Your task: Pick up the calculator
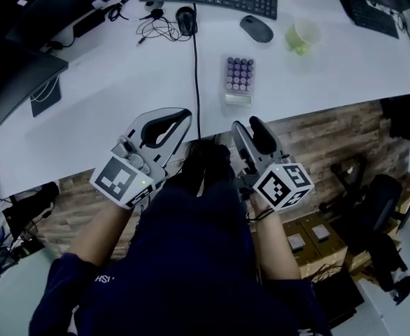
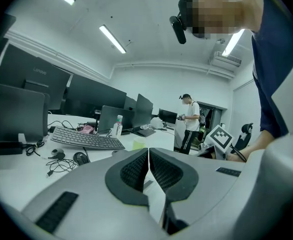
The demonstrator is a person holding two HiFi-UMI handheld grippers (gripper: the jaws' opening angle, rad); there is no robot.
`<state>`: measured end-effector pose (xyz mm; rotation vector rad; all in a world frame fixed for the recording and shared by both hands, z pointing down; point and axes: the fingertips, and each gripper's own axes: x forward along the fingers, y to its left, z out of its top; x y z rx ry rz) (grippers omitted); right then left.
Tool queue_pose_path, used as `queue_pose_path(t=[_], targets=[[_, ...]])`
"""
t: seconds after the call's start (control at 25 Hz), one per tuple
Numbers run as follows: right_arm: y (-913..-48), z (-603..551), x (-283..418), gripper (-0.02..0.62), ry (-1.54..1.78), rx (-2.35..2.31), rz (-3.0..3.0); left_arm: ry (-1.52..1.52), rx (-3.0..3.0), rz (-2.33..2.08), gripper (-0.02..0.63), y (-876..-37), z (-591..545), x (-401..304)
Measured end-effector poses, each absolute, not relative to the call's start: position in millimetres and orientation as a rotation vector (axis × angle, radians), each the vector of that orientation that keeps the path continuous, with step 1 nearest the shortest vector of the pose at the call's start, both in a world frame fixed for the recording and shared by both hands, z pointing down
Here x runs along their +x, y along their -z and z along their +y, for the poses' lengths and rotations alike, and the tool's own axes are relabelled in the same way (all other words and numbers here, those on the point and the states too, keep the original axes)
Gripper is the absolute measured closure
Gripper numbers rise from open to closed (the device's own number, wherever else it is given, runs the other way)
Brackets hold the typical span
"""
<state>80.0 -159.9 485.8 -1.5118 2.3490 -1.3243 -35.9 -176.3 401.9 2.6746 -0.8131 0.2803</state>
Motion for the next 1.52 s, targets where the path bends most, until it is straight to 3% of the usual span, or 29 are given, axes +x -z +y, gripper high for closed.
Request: queue_pose_path(t=[1.52], targets=[[-599, -183, 87, 0.377, 1.809, -1.360, 1.913, -0.394, 2.520, -0.820, 0.572, -471, -200, -23]])
